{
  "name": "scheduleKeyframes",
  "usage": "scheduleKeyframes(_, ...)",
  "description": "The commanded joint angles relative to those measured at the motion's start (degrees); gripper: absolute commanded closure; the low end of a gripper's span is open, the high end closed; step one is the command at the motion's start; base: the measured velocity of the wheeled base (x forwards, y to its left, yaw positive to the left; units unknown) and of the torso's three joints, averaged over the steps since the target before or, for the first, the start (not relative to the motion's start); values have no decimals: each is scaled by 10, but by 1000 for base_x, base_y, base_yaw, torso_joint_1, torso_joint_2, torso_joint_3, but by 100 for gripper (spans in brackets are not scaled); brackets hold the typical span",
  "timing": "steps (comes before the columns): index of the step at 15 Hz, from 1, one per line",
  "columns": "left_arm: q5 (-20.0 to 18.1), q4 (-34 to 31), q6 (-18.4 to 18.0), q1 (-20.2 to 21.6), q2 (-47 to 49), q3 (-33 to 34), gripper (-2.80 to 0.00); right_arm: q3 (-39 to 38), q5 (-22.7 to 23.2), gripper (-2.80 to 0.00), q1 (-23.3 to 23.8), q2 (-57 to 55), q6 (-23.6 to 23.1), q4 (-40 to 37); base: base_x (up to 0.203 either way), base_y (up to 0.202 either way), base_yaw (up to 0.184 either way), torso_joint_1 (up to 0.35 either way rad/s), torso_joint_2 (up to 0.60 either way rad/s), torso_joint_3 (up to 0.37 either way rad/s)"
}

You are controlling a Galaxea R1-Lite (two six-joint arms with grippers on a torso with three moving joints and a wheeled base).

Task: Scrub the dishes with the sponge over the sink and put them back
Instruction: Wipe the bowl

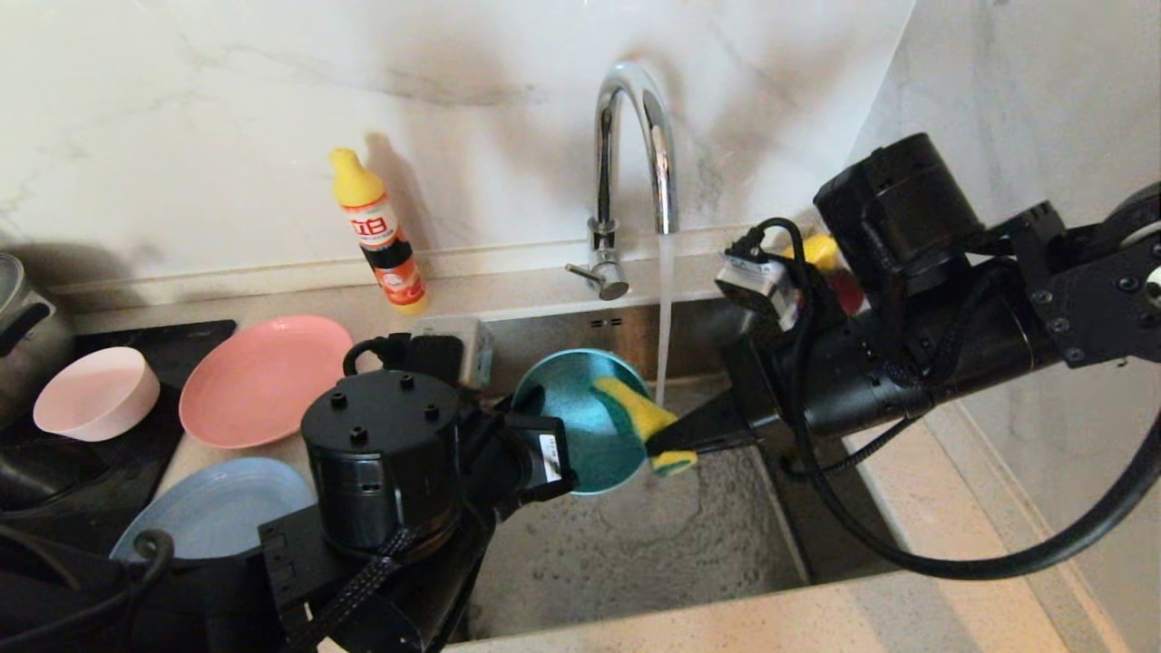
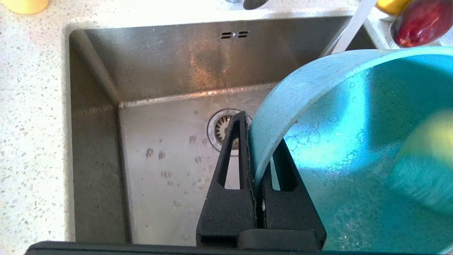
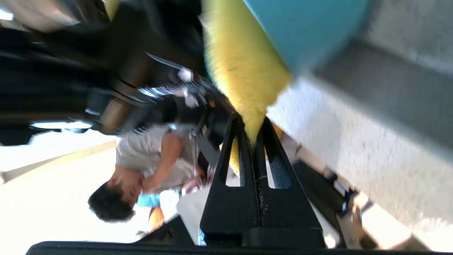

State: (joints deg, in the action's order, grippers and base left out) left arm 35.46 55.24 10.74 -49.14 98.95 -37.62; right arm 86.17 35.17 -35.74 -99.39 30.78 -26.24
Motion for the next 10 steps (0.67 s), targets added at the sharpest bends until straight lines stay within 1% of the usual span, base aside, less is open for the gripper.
scheduleKeyframes(1, 2, 3, 1, 0, -3, 0, 0, -24, 4, 0, -9, -3, 1, -1, 0, 0, 0, 0, 0, 0)
scheduleKeyframes(3, 2, 3, 2, 0, -4, 0, 0, -16, 2, 0, -29, -24, 1, 0, 0, 0, 0, 0, 0, 0)
scheduleKeyframes(6, 1, 3, 1, 0, -2, -1, 0, 14, 1, 0, -62, -62, 5, 26, 0, 0, 0, 0, 0, 0)
scheduleKeyframes(8, 1, 3, 1, 1, -2, -1, 0, 49, 0, 0, -71, -72, 7, 27, 0, 0, 0, 0, 0, 0)
scheduleKeyframes(10, 1, 3, 2, 0, -2, 1, 0, 72, -2, 0, -70, -69, 8, 26, 0, 0, 0, 0, 0, 0)
